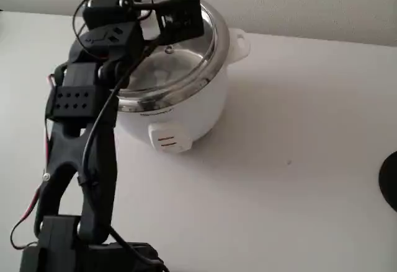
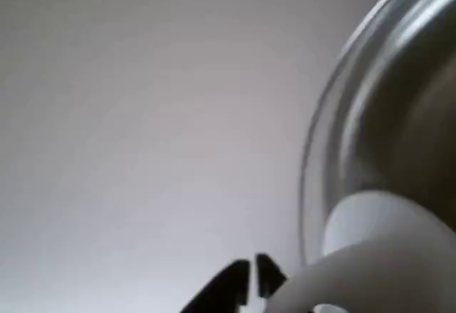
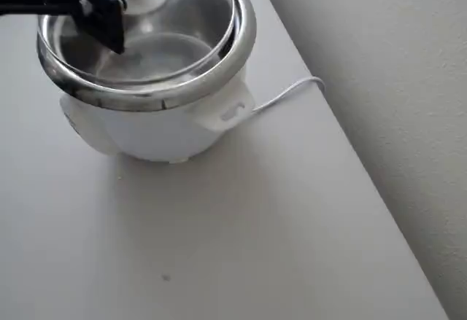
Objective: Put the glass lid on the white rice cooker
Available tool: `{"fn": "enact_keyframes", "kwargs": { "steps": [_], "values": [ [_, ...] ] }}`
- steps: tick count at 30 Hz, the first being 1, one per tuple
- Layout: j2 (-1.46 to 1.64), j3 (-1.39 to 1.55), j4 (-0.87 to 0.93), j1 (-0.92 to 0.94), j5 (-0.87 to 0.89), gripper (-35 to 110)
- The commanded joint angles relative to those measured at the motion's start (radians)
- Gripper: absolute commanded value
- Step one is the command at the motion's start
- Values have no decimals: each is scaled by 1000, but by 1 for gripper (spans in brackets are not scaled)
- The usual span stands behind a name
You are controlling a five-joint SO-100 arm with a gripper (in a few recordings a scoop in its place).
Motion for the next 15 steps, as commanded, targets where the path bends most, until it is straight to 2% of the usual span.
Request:
{"fn": "enact_keyframes", "kwargs": {
  "steps": [1,15],
  "values": [
    [172,-184,-43,34,-2,0],
    [83,-183,-112,58,8,0]
  ]
}}
